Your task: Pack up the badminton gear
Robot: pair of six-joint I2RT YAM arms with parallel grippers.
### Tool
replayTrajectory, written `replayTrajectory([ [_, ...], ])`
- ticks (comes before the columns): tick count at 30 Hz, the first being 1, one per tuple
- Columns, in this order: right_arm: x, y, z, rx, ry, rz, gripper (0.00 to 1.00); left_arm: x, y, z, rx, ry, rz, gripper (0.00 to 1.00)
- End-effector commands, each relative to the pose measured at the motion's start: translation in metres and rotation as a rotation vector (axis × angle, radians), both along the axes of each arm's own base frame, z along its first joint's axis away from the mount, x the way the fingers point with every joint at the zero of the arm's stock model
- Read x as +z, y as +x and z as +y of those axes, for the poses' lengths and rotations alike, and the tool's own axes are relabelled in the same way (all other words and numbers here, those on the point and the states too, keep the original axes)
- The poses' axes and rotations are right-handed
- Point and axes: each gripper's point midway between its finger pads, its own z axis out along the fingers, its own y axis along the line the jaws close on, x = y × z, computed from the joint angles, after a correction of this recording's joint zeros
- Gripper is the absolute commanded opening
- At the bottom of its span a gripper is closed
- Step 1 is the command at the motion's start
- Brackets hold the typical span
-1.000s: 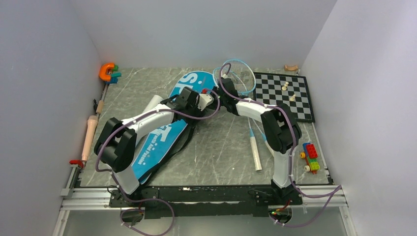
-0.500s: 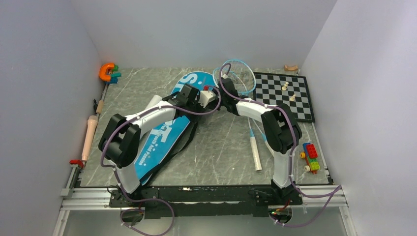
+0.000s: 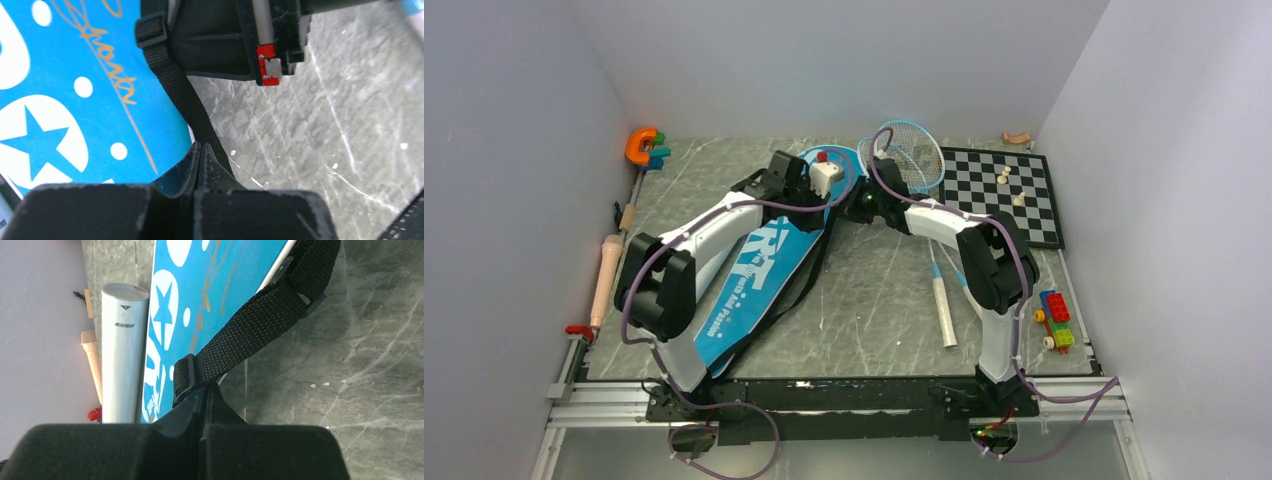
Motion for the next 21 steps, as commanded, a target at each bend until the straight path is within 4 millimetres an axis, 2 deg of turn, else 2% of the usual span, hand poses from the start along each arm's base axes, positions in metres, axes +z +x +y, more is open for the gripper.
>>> replayTrajectory([
  [1, 0.035, 0.011, -0.003, -0.006, 0.0, -0.099, 0.0, 0.084, -0.004, -0.007, -0.047, -0.199, -0.048, 0.0],
  [3, 0.032, 0.011, -0.004, -0.007, -0.006, -0.092, 0.0, 0.09, -0.007, -0.006, -0.054, -0.228, -0.029, 0.0],
  [5, 0.031, 0.01, -0.004, -0.005, -0.009, -0.091, 0.0, 0.088, -0.008, -0.005, -0.069, -0.223, -0.033, 0.01],
  [6, 0.032, 0.01, -0.004, -0.005, -0.009, -0.093, 0.0, 0.083, -0.009, -0.004, -0.074, -0.219, -0.031, 0.08],
  [7, 0.033, 0.01, -0.004, -0.005, -0.01, -0.096, 0.0, 0.076, -0.01, -0.005, -0.077, -0.218, -0.026, 0.19],
  [10, 0.039, 0.011, -0.004, -0.004, -0.01, -0.107, 0.0, 0.05, -0.013, -0.005, -0.084, -0.211, 0.006, 0.6],
  [11, 0.042, 0.011, -0.004, -0.004, -0.008, -0.112, 0.0, 0.044, -0.011, -0.005, -0.083, -0.211, 0.002, 0.69],
  [14, 0.046, 0.011, -0.004, -0.004, -0.005, -0.119, 0.0, 0.036, -0.003, -0.009, -0.09, -0.217, -0.025, 0.75],
  [15, 0.047, 0.011, -0.003, -0.002, -0.002, -0.12, 0.0, 0.034, 0.0, -0.01, -0.094, -0.215, -0.023, 0.86],
  [21, 0.052, 0.008, 0.0, 0.009, 0.011, -0.125, 0.0, 0.022, 0.022, -0.015, -0.072, -0.193, -0.054, 0.88],
])
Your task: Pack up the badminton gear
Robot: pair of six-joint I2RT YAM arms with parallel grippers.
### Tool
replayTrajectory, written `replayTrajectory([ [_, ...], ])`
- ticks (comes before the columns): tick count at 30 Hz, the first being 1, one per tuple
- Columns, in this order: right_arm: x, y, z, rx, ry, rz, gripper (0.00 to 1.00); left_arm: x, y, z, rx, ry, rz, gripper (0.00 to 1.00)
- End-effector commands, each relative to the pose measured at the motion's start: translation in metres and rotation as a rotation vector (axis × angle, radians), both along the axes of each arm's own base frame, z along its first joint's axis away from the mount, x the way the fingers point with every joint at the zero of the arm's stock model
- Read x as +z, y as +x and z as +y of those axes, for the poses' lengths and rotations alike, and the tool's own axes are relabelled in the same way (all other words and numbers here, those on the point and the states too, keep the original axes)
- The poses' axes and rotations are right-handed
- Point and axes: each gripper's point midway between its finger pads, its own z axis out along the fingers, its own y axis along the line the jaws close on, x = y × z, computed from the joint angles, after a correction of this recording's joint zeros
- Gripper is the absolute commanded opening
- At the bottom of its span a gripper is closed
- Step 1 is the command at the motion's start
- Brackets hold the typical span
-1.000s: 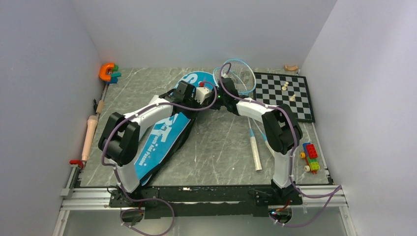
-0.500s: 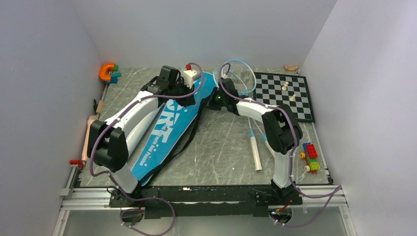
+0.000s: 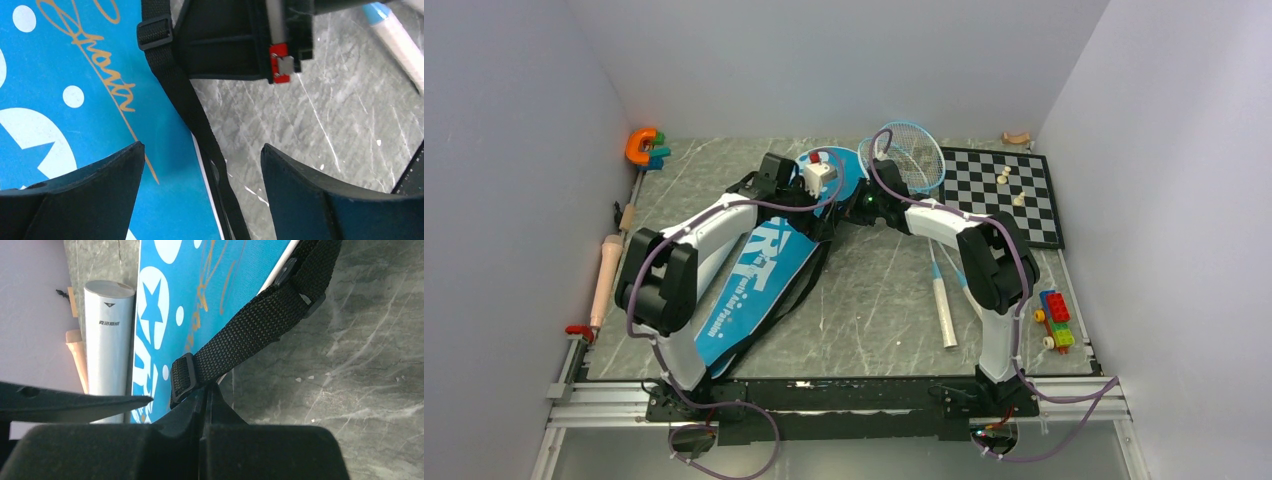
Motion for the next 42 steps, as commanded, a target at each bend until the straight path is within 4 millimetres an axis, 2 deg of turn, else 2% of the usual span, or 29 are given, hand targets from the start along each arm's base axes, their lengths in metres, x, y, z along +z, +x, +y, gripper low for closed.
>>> replayTrajectory([
  [1, 0.062, 0.011, 0.009, 0.014, 0.066, -0.139, 0.0, 0.017, 0.028, -0.014, -0.01, -0.039, -0.107, 0.88],
  [6, 0.063, 0.008, 0.012, 0.024, 0.078, -0.136, 0.0, 0.015, 0.044, -0.02, 0.003, -0.045, -0.121, 0.79],
  [11, 0.065, 0.007, 0.014, 0.03, 0.085, -0.139, 0.0, 0.012, 0.049, -0.028, -0.011, -0.061, -0.094, 0.55],
  [13, 0.067, 0.006, 0.014, 0.029, 0.086, -0.141, 0.0, 0.009, 0.047, -0.03, -0.019, -0.066, -0.081, 0.5],
  [17, 0.067, 0.005, 0.015, 0.032, 0.092, -0.139, 0.0, 0.005, 0.044, -0.032, -0.028, -0.078, -0.066, 0.44],
  [22, 0.068, 0.004, 0.016, 0.035, 0.104, -0.138, 0.0, 0.001, 0.041, -0.036, -0.049, -0.091, -0.034, 0.5],
  [24, 0.068, 0.004, 0.015, 0.034, 0.103, -0.139, 0.0, 0.001, 0.042, -0.036, -0.047, -0.09, -0.035, 0.47],
  [26, 0.067, 0.004, 0.015, 0.034, 0.101, -0.137, 0.0, 0.003, 0.042, -0.036, -0.047, -0.093, -0.035, 0.36],
  [27, 0.066, 0.004, 0.014, 0.033, 0.1, -0.136, 0.0, 0.005, 0.042, -0.036, -0.046, -0.091, -0.037, 0.27],
  [28, 0.066, 0.003, 0.014, 0.035, 0.099, -0.134, 0.0, 0.008, 0.042, -0.035, -0.045, -0.091, -0.042, 0.13],
  [29, 0.064, 0.003, 0.014, 0.034, 0.097, -0.133, 0.0, 0.011, 0.041, -0.034, -0.044, -0.091, -0.044, 0.04],
  [30, 0.063, 0.002, 0.014, 0.035, 0.094, -0.13, 0.0, 0.015, 0.04, -0.032, -0.04, -0.093, -0.046, 0.0],
  [42, 0.041, 0.003, 0.012, 0.033, 0.072, -0.098, 0.0, 0.081, 0.028, -0.003, -0.014, -0.128, -0.029, 0.0],
])
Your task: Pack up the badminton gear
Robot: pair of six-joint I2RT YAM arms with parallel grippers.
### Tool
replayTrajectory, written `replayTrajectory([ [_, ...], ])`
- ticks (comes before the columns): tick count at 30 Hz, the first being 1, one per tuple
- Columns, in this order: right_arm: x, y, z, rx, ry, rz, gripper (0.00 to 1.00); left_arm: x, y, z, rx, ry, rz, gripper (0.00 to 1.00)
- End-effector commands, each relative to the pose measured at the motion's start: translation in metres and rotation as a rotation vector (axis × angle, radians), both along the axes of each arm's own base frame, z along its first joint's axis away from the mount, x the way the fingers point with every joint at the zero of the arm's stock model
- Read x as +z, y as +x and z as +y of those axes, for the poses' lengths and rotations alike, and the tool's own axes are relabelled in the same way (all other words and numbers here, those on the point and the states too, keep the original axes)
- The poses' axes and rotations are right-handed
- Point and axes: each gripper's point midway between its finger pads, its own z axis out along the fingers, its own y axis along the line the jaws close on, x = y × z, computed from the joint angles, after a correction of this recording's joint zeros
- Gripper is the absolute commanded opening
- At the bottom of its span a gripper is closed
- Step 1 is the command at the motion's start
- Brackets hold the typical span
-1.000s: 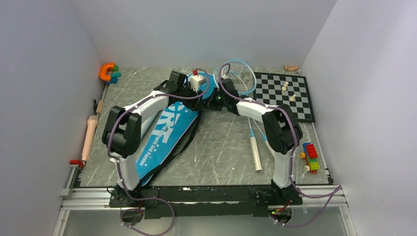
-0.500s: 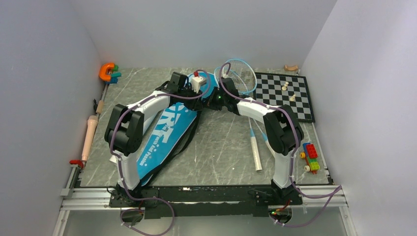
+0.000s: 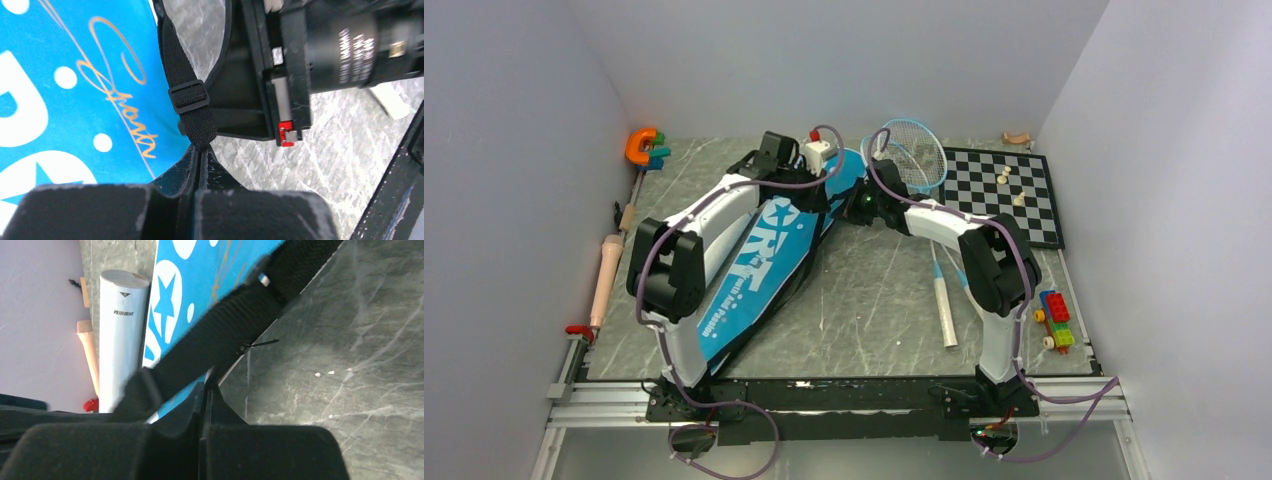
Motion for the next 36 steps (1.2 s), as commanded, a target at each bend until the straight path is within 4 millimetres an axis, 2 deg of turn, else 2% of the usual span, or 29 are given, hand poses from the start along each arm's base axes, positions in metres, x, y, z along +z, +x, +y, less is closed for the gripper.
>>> replayTrajectory([
  [1, 0.028, 0.008, 0.005, 0.007, 0.045, -0.082, 0.0, 0.072, -0.004, 0.012, -0.006, -0.081, -0.058, 0.0],
  [5, 0.029, 0.007, 0.005, 0.008, 0.047, -0.082, 0.0, 0.087, 0.007, 0.027, 0.025, -0.03, -0.12, 0.0],
  [8, 0.03, 0.007, 0.003, 0.008, 0.04, -0.087, 0.0, 0.088, 0.02, 0.042, 0.056, 0.065, -0.171, 0.0],
  [11, 0.031, 0.006, 0.004, 0.015, 0.043, -0.086, 0.0, 0.078, 0.034, 0.058, 0.089, 0.174, -0.217, 0.0],
  [13, 0.031, 0.005, 0.004, 0.019, 0.045, -0.085, 0.0, 0.066, 0.042, 0.068, 0.117, 0.237, -0.24, 0.09],
  [16, 0.037, 0.006, 0.005, 0.024, 0.052, -0.094, 0.0, 0.031, 0.043, 0.082, 0.142, 0.317, -0.231, 0.27],
  [19, 0.045, 0.006, 0.006, 0.029, 0.059, -0.105, 0.0, -0.001, 0.046, 0.093, 0.165, 0.389, -0.221, 0.34],
  [21, 0.051, 0.007, 0.006, 0.029, 0.061, -0.114, 0.0, -0.013, 0.048, 0.1, 0.178, 0.434, -0.216, 0.39],
  [23, 0.054, 0.007, 0.007, 0.033, 0.06, -0.119, 0.0, -0.011, 0.051, 0.105, 0.195, 0.456, -0.223, 0.43],
  [25, 0.056, 0.008, 0.006, 0.033, 0.056, -0.121, 0.0, 0.01, 0.048, 0.104, 0.198, 0.436, -0.248, 0.44],
  [28, 0.06, 0.012, 0.007, 0.038, 0.053, -0.126, 0.0, 0.057, 0.033, 0.094, 0.177, 0.334, -0.299, 0.55],
  [30, 0.057, 0.011, 0.006, 0.039, 0.037, -0.111, 0.0, 0.079, 0.009, 0.081, 0.116, 0.234, -0.307, 0.66],
  [31, 0.058, 0.011, 0.006, 0.039, 0.035, -0.111, 0.0, 0.083, -0.006, 0.072, 0.067, 0.187, -0.299, 0.72],
  [33, 0.06, 0.011, 0.006, 0.041, 0.031, -0.112, 0.0, 0.077, -0.04, 0.059, -0.032, 0.131, -0.278, 0.74],
  [36, 0.065, 0.012, 0.005, 0.04, 0.031, -0.119, 0.0, 0.039, -0.077, 0.055, -0.135, 0.172, -0.236, 0.74],
])
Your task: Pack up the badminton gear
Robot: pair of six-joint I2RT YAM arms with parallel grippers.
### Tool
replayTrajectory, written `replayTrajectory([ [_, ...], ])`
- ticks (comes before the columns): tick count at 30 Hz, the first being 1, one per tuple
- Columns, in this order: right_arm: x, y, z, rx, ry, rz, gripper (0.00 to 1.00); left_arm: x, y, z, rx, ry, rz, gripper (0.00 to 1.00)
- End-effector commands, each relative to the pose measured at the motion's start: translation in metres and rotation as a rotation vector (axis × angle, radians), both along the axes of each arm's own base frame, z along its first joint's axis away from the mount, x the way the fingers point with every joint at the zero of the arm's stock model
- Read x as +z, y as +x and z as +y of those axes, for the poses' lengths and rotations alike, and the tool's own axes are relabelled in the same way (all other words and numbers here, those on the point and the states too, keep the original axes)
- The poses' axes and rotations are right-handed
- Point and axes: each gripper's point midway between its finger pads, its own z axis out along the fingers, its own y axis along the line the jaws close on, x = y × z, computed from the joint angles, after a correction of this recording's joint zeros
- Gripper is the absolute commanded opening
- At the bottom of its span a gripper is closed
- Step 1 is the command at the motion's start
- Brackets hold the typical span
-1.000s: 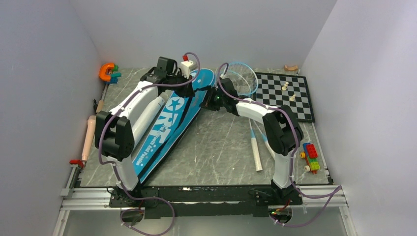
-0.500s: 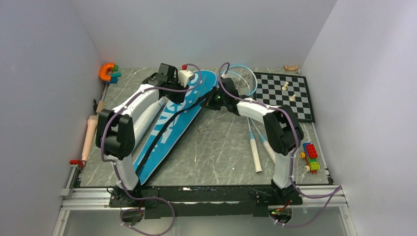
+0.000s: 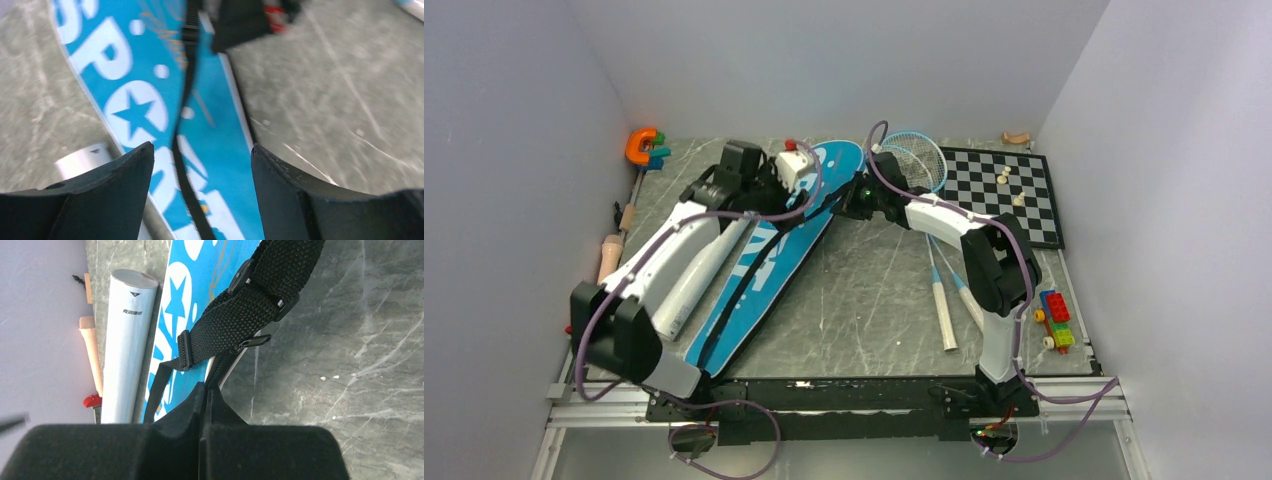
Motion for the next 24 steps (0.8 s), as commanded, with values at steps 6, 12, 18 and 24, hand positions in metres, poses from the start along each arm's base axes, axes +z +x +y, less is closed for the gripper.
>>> replayTrajectory([
  [6, 0.06, 0.011, 0.002, 0.011, 0.04, -0.113, 0.0, -0.072, -0.093, -0.01, -0.241, 0.044, 0.153, 0.73],
  [12, 0.062, 0.011, 0.001, 0.009, 0.036, -0.116, 0.0, -0.087, -0.109, -0.005, -0.302, 0.131, 0.125, 0.73],
  [18, 0.06, 0.011, 0.0, 0.007, 0.032, -0.112, 0.0, -0.097, -0.111, 0.003, -0.307, 0.207, 0.096, 0.73],
  [24, 0.062, 0.01, 0.0, 0.006, 0.037, -0.117, 0.0, -0.111, -0.1, 0.017, -0.26, 0.308, 0.06, 0.71],
])
